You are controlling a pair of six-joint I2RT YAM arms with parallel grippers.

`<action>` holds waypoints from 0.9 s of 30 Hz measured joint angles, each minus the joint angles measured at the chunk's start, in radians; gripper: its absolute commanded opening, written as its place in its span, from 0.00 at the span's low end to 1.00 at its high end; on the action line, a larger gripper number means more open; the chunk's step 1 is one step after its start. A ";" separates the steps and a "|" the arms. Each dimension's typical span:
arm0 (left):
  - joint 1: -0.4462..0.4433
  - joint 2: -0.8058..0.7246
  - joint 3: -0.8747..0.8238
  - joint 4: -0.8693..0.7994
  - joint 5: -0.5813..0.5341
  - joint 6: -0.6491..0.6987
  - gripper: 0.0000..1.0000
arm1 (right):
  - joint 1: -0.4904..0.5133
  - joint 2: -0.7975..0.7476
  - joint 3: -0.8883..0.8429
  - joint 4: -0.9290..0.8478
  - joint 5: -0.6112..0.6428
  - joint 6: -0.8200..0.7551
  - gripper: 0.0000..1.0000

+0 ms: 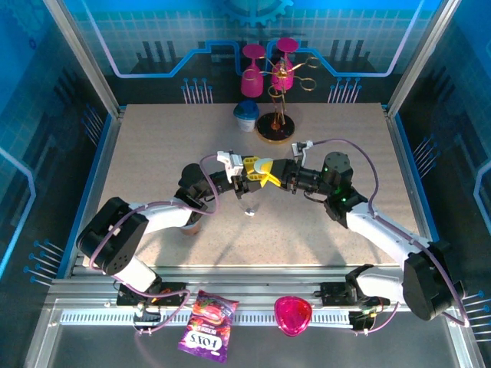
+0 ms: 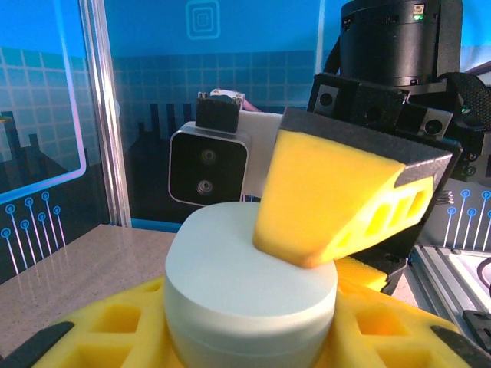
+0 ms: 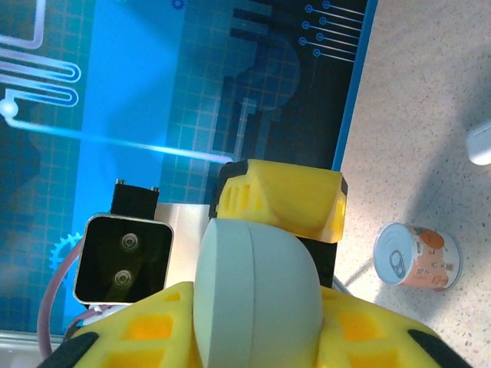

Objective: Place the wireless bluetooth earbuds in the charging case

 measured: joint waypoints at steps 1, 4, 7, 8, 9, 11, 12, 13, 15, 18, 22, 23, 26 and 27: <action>0.000 0.000 0.000 0.000 0.000 0.000 0.43 | 0.000 0.000 0.000 0.002 0.000 0.002 0.23; 0.000 -0.001 0.000 -0.002 0.000 0.005 0.54 | 0.000 0.000 -0.004 0.002 0.000 0.001 0.22; -0.001 -0.019 -0.001 -0.020 0.002 0.018 0.70 | -0.007 0.000 -0.016 -0.005 0.016 -0.003 0.22; -0.001 -0.029 -0.003 -0.032 0.003 0.028 0.74 | -0.016 0.000 -0.022 -0.014 0.021 -0.008 0.22; -0.001 -0.043 -0.008 -0.045 0.001 0.037 0.76 | -0.027 0.000 -0.027 -0.025 0.024 -0.016 0.22; 0.000 -0.072 -0.025 -0.084 0.000 0.063 0.80 | -0.056 -0.003 -0.039 -0.064 0.042 -0.044 0.22; 0.000 -0.081 -0.031 -0.106 0.000 0.072 0.82 | -0.069 -0.005 -0.044 -0.085 0.050 -0.059 0.22; 0.000 -0.090 -0.037 -0.138 -0.001 0.089 0.85 | -0.089 -0.009 -0.049 -0.126 0.066 -0.087 0.22; -0.004 -0.095 -0.044 -0.196 -0.010 0.117 0.90 | -0.117 -0.018 -0.049 -0.214 0.102 -0.152 0.23; -0.016 -0.095 -0.061 -0.298 -0.043 0.161 0.98 | -0.147 -0.029 -0.040 -0.377 0.184 -0.274 0.23; -0.043 -0.094 -0.062 -0.429 -0.103 0.215 0.99 | -0.184 -0.026 -0.018 -0.550 0.304 -0.420 0.23; -0.052 -0.094 -0.062 -0.457 -0.119 0.227 0.99 | -0.198 -0.020 -0.013 -0.577 0.328 -0.451 0.23; -0.075 -0.086 -0.062 -0.516 -0.154 0.259 1.00 | -0.246 0.031 0.006 -0.613 0.381 -0.524 0.24; -0.082 -0.082 -0.062 -0.534 -0.161 0.272 0.99 | -0.260 0.054 0.012 -0.614 0.390 -0.541 0.24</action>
